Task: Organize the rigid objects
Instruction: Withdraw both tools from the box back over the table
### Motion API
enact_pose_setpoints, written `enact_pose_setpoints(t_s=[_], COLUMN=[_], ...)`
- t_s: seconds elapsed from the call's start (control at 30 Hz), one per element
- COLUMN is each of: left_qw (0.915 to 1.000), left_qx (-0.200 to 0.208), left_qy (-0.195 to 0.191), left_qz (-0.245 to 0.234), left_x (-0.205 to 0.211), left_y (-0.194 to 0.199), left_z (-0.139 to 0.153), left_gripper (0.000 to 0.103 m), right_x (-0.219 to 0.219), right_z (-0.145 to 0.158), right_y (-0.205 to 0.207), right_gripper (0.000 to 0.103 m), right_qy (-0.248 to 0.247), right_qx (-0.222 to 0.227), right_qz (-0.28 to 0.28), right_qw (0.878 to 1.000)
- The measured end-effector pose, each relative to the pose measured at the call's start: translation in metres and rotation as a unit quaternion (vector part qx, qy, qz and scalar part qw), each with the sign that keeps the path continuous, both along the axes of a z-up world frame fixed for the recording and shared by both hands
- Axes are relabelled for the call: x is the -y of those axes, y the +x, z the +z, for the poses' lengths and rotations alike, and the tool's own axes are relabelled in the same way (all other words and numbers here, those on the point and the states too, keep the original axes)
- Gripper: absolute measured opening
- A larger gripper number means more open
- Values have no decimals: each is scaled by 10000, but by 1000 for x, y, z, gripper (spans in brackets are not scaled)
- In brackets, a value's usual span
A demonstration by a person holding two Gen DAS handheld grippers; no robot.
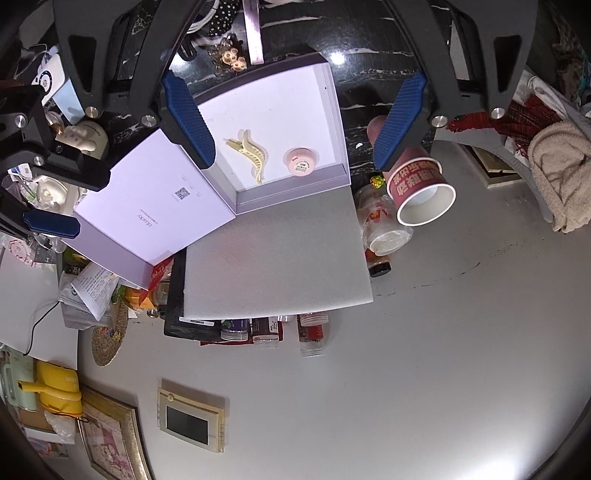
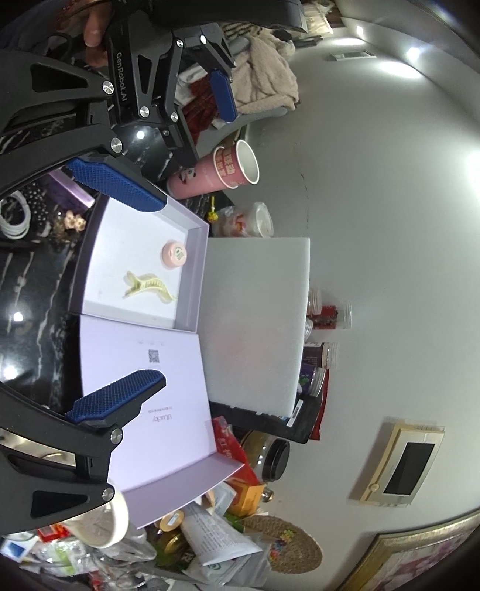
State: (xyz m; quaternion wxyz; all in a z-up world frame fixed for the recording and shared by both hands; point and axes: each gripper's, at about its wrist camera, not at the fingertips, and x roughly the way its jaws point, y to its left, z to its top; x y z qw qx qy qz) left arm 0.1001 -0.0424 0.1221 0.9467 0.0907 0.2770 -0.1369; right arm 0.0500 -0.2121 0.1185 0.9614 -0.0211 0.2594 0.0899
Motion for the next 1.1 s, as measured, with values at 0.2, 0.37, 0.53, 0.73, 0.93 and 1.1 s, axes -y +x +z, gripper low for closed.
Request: enact_pose_setpoints(t_s=[0.2,0.37,0.53,0.73,0.93,1.1], left_qw=[9999,9998,9998,9995,9989,9979], left_qx=[-122,-147,-175,-309,-465,-648], left_qy=[-57,-107,-69,-40,-34,-73], left_qz=[83,96,68,-8,-28,41], left_x=[-3,-6,-6,-5,-7,-12], left_y=[-12,-22,-31,-40,-48,-50], left_z=[-7,-13,-19,-31,-45,-56], left_gripper=[89,99,99,99,99,99], right_x=[-5,-4,-4,-8,-11,-14], right_z=[-9,-18,-28,-41,-54,-63], right_y=[-15,-23,-32,-40,-45,-50], right_gripper=[89,89,89,89,89,89], right_qy=[-18,-6,11,-37,5,-8], right_qx=[-65,-136,-234,-338,-468,-487], right_qz=[45,25,5,1,74,123], right_qw=[10000,9999,9997,9994,9989,9987])
